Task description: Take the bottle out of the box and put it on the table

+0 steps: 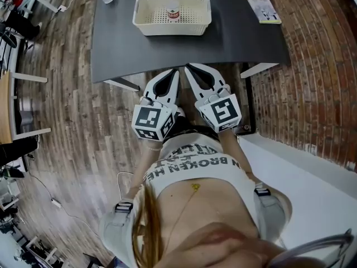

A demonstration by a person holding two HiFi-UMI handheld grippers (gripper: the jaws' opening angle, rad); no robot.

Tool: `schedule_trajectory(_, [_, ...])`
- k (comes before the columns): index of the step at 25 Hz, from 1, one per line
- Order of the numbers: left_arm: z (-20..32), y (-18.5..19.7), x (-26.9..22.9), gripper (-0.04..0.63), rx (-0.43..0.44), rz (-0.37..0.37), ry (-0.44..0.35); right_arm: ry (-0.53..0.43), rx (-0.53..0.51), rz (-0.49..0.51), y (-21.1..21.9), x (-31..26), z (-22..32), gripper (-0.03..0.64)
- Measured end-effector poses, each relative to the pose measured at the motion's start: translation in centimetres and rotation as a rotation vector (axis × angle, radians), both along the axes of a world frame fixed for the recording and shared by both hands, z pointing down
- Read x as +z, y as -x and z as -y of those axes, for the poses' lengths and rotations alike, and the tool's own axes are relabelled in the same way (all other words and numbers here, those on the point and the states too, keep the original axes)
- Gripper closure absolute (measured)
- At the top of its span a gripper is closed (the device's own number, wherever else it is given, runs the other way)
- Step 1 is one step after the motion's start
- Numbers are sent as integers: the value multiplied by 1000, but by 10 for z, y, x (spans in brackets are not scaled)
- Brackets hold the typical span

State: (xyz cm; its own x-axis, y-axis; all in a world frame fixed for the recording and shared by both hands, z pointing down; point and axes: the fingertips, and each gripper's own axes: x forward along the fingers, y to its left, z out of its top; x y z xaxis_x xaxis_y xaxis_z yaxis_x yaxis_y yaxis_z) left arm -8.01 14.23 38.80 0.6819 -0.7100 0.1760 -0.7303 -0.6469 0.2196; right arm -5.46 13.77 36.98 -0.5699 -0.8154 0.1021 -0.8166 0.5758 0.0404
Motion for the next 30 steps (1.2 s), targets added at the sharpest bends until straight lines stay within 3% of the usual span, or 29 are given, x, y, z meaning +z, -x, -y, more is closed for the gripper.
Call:
schedule_trajectory(18, [23,33,10,592,-15,-11,27,19,-6,-13,27,10,26,607])
schedule_trajectory(30, [85,21,13,592,-56,5,39,26,-66,0,19,12,91,607])
